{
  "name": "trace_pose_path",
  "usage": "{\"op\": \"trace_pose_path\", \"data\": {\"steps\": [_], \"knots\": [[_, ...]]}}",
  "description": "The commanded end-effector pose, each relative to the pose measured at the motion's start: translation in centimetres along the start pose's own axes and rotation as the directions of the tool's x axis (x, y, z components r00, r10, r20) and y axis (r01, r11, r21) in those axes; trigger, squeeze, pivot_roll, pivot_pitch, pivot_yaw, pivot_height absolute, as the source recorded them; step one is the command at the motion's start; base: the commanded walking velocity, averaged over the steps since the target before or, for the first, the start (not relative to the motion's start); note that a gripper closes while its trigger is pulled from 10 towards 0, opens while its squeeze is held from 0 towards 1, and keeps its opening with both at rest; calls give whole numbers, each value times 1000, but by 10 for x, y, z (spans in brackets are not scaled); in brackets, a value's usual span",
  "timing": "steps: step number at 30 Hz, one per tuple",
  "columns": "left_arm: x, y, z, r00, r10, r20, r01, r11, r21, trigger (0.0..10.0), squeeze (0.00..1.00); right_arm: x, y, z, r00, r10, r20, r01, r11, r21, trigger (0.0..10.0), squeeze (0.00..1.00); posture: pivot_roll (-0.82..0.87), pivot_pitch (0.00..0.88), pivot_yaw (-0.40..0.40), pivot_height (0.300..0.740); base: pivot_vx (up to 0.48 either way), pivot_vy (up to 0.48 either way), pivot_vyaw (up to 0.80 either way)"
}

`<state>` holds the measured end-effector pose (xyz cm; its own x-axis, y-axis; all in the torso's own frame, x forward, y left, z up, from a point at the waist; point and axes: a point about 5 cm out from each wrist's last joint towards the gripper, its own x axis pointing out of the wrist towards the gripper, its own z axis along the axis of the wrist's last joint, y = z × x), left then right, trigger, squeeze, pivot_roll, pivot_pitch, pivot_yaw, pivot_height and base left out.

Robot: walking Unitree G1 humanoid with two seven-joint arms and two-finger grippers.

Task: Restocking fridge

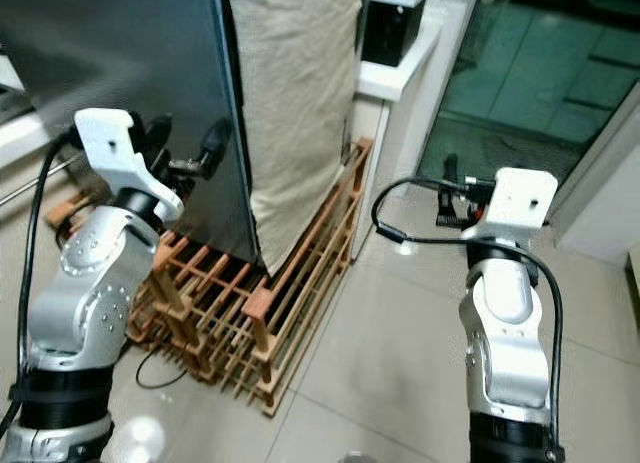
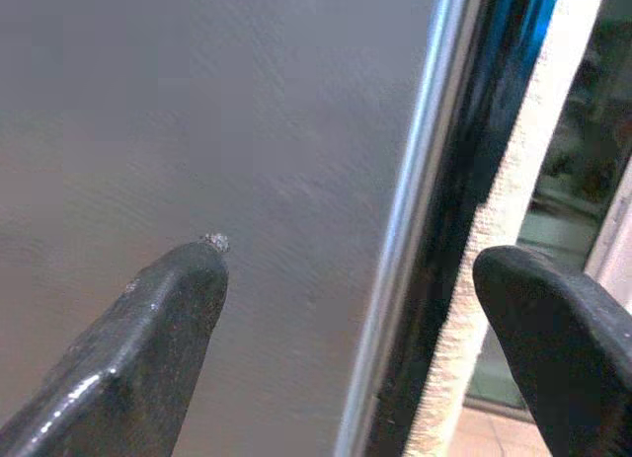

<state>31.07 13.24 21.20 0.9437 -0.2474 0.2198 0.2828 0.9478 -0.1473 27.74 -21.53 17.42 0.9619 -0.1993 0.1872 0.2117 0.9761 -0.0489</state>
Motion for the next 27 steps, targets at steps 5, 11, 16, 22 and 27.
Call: {"op": "trace_pose_path", "data": {"steps": [5,11,16,22,27], "knots": [[1,6,0,1000,15,-9,-15,998,-56,10000,0,-4,-2,-2,1000,1,-8,-1,1000,-17,10000,251,-135,1,16,740,0,0,0],[-15,-7,-12,988,-134,-76,128,989,-76,10000,0,-5,-7,-17,994,-7,-106,10,1000,28,10000,251,-126,2,6,740,0,0,0],[-21,-13,-19,981,-156,-117,139,980,-142,10000,0,-4,-6,-19,995,3,-99,-3,1000,5,10000,251,-126,5,7,740,0,0,0],[-22,-8,-31,983,-123,-140,101,983,-154,10000,0,-4,-1,-20,995,19,-98,-20,1000,-2,10000,251,-123,6,3,740,0,0,0],[-14,-17,-33,982,-139,-124,119,981,-156,10000,0,-2,4,-19,996,44,-78,-46,999,-22,10000,247,-123,0,8,740,0,0,0]]}}
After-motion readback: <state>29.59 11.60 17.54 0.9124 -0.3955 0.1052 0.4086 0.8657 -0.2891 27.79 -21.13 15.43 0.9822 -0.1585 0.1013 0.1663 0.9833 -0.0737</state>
